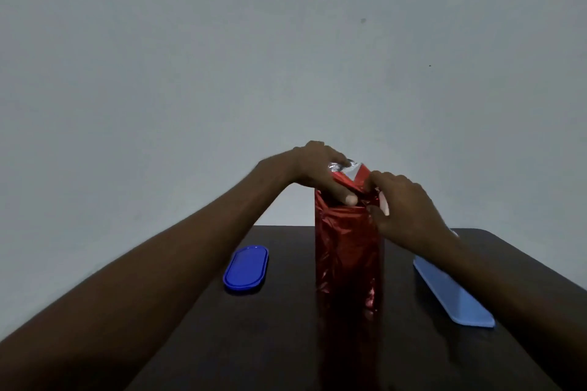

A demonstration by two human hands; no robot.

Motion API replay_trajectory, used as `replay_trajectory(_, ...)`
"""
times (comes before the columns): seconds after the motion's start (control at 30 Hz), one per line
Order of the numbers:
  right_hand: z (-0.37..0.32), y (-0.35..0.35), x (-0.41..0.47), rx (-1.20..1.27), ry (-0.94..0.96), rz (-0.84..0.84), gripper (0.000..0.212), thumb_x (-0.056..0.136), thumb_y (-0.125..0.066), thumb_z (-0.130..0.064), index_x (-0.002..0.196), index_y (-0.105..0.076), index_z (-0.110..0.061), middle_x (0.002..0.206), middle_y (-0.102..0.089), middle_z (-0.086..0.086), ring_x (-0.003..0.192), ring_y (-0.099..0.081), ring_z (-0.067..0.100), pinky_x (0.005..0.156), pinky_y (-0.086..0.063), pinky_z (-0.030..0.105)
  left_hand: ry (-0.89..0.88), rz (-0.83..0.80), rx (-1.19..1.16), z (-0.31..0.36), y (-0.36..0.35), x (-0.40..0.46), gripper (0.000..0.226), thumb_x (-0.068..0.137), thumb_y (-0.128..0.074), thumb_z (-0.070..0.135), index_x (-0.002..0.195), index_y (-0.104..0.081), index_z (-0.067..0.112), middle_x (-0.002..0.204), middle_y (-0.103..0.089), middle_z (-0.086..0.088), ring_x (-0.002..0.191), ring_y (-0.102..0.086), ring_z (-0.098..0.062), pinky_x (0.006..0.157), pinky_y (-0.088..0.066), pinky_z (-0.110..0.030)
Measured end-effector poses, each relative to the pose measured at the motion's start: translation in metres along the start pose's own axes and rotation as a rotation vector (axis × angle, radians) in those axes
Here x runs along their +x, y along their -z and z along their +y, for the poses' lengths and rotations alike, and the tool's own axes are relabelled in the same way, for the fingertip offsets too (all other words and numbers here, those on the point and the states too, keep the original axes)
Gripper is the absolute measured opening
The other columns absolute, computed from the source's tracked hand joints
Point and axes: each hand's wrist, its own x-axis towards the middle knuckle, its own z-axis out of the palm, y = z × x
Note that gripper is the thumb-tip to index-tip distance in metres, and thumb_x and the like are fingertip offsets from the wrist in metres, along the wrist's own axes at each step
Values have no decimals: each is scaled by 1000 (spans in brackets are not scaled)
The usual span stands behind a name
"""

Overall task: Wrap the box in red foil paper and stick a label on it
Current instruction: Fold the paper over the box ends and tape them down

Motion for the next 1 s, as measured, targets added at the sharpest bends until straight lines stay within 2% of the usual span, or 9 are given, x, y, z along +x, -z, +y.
replay_trajectory(0.1,19,8,5,106,-35,-76,31,77,-69,-8,101,-57,-22,94,-68,-5,90,-63,24,75,-47,35,-53,121,134,-2,-4,-1,63,61,-85,56,116,-70,28,122,-66,7,131,-47,-22,107,-34,-45)
replay_trajectory(0.23,33,8,11,199,-81,-102,34,75,-72,-4,98,-61,-26,92,-69,-11,98,-66,16,85,-54,44,-53,325,-19,1,3,-2,29,70,-86,33,95,-78,21,108,-72,5,121,-56,-18,105,-37,-42)
replay_trajectory(0.43,30,13,12,327,-138,-49,13,81,-70,-9,82,-66,-21,84,-72,-14,89,-67,1,80,-55,30,-82,272,-63,4,31,-6,19,71,-86,30,85,-79,19,98,-75,6,102,-63,-8,89,-48,-26)
replay_trajectory(0.5,31,13,13,334,-157,-67,12,83,-71,-13,79,-65,-22,81,-72,-14,89,-67,0,80,-51,27,-84,268,-68,2,44,-8,20,72,-85,35,88,-77,25,104,-73,9,105,-62,-7,92,-48,-28)
replay_trajectory(0.6,33,14,14,367,-182,-91,13,85,-71,-14,77,-64,-23,82,-71,-13,91,-67,1,77,-45,20,-41,94,47,-1,48,-5,42,69,-86,41,108,-70,36,127,-59,9,116,-51,-11,98,-43,-34)
replay_trajectory(0.7,29,15,13,388,-200,-89,14,88,-69,-20,76,-63,-19,78,-70,-14,86,-65,-4,73,-40,18,-32,80,158,0,37,4,30,72,-85,26,100,-74,28,121,-64,4,115,-55,-15,97,-45,-33)
replay_trajectory(0.8,29,14,13,463,-233,-96,32,95,-61,-33,72,-57,-11,65,-61,-10,67,-58,2,69,-42,26,-69,251,35,-3,47,-1,12,77,-80,15,87,-78,21,94,-71,11,97,-60,-2,79,-42,-13)
replay_trajectory(0.87,29,14,12,522,-259,-98,46,97,-50,-45,77,-56,-5,72,-62,8,74,-60,23,77,-52,44,-45,365,-88,-12,52,-7,12,80,-77,13,90,-78,19,86,-71,12,88,-61,2,72,-40,-6)
replay_trajectory(1.0,26,15,14,595,-354,-54,47,100,-46,-44,81,-71,-8,85,-71,10,90,-66,31,90,-52,56,164,506,-245,-42,10,-10,8,82,-73,8,85,-78,13,77,-73,-2,63,-66,-10,63,-54,-23)
